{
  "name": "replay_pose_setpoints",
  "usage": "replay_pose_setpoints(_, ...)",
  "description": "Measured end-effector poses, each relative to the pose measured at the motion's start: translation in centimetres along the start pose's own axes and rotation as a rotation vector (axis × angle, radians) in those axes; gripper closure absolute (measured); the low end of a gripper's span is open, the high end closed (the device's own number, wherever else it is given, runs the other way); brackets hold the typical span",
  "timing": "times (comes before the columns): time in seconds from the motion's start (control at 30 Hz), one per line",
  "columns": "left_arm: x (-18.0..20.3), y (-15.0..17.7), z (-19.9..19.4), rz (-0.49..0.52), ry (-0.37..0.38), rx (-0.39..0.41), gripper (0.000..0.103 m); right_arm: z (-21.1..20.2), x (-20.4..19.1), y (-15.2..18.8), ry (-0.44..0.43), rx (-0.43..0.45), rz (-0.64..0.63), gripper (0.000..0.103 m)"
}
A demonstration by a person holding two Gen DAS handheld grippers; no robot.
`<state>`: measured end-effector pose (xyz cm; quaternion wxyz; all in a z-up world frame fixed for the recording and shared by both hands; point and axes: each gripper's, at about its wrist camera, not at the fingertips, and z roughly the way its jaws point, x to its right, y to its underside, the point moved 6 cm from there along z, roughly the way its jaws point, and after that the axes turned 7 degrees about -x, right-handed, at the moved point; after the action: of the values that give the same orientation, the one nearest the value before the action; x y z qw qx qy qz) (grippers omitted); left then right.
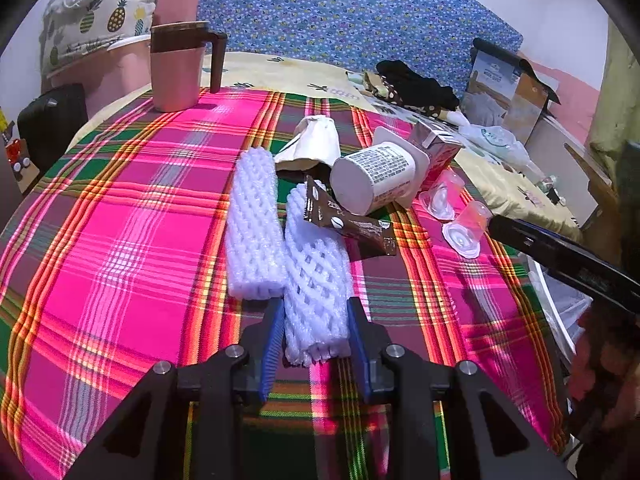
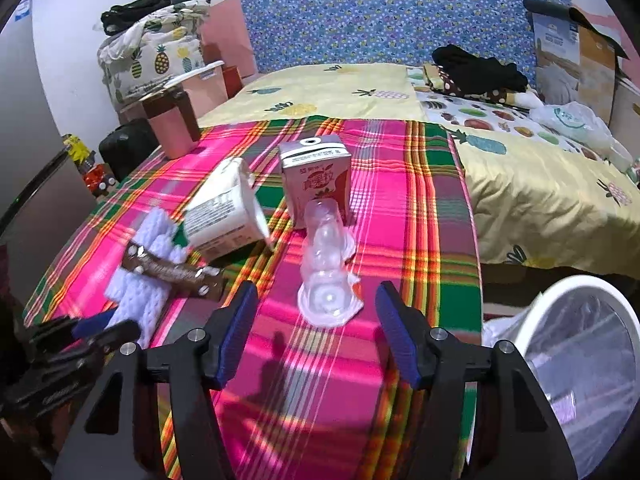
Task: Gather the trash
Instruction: 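Grasp a white foam net with the left tool while the right tool grasps a clear plastic cup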
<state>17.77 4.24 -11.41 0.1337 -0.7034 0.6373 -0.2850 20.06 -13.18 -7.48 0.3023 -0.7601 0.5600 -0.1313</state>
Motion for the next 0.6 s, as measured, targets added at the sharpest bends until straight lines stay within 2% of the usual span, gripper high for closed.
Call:
replay_pose_setpoints(0.13,0.1,0.1,0.2,-0.005,0.011,-0.002,0.072,1.2,0.1,-0.4,0.007,-0.020,0.005,0.051)
replay_pose_setpoints(0.27,0.0,0.1,0.2,-0.002,0.013,0.001,0.072,2.1,-0.1,-0.3,0.010,-0.040,0.001,0.073)
replay_pose_setpoints(0.6,0.1,0.2,-0.9,0.008,0.003,0.027,0.082,0.0,-0.3,0.1,0.000,-0.003,0.007,0.073)
